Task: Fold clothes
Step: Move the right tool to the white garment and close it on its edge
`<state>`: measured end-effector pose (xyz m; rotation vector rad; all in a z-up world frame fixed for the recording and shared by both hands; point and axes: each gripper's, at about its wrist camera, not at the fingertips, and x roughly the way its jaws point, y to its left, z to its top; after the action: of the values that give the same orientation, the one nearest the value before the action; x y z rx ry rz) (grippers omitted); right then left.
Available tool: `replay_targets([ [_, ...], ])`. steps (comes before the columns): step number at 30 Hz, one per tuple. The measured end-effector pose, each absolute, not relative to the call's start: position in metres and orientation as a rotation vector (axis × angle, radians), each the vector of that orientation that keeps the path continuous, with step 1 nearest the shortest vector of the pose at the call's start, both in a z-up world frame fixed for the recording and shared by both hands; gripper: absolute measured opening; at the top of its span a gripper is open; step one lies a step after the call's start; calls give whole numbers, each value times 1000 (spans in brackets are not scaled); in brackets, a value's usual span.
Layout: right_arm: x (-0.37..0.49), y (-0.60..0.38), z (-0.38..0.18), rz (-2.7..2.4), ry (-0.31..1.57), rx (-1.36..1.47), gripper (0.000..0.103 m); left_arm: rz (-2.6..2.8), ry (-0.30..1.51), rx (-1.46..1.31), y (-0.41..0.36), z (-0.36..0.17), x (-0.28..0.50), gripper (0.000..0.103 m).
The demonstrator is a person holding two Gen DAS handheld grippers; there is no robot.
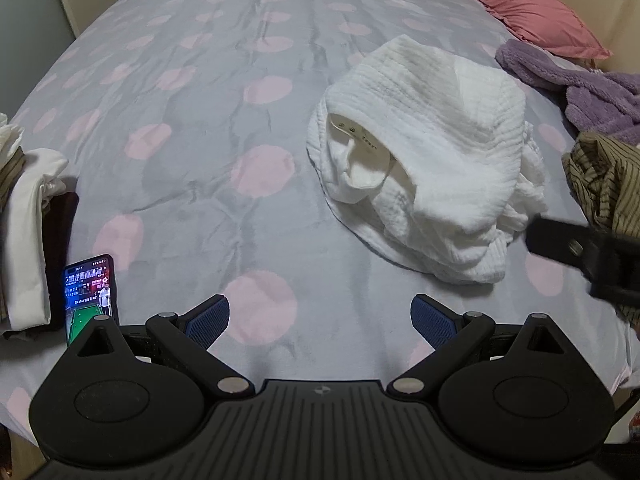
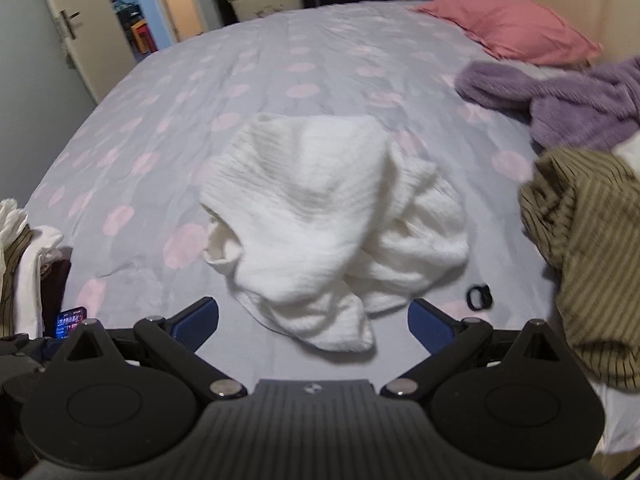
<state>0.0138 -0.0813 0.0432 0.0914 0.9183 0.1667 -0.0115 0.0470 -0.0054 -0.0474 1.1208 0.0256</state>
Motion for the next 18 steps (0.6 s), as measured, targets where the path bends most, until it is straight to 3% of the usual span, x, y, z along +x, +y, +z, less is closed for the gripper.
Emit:
replay_targets([
  [9,15,-34,35,343,846,-142,80,41,1142,-83,72,-9,-20,99],
  [13,16,-23,20,417,810,-314,65,69,1169,-100,89,-16,-24,99],
  [18,25,-21,-1,423,812,-433,57,67,1173,-101,92,-16,-28,99],
])
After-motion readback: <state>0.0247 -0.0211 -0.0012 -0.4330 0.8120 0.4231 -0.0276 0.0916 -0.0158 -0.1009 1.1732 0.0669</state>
